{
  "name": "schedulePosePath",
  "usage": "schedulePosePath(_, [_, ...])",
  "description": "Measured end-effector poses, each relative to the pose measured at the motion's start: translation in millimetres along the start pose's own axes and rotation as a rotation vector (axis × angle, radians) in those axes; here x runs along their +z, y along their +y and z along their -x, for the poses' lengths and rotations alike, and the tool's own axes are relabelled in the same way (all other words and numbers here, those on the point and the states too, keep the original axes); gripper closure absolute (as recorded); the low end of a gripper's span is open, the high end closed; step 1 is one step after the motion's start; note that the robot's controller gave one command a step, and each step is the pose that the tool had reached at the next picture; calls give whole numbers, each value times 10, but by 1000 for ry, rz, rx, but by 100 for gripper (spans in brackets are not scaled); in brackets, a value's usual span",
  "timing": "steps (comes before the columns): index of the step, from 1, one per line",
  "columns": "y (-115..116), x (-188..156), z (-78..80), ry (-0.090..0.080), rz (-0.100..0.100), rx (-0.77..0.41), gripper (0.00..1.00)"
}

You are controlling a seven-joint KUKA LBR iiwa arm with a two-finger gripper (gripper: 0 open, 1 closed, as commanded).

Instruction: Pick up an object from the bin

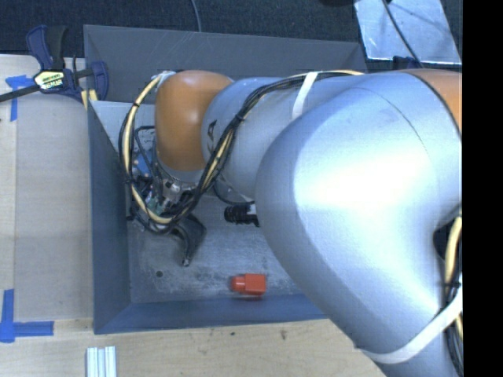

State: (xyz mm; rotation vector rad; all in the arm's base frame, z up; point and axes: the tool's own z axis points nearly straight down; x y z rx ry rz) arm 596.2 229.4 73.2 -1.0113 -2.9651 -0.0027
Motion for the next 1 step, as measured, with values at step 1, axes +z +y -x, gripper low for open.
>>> schedulePosePath(1, [-7, -1023, -4, -9, 2, -3, 100])
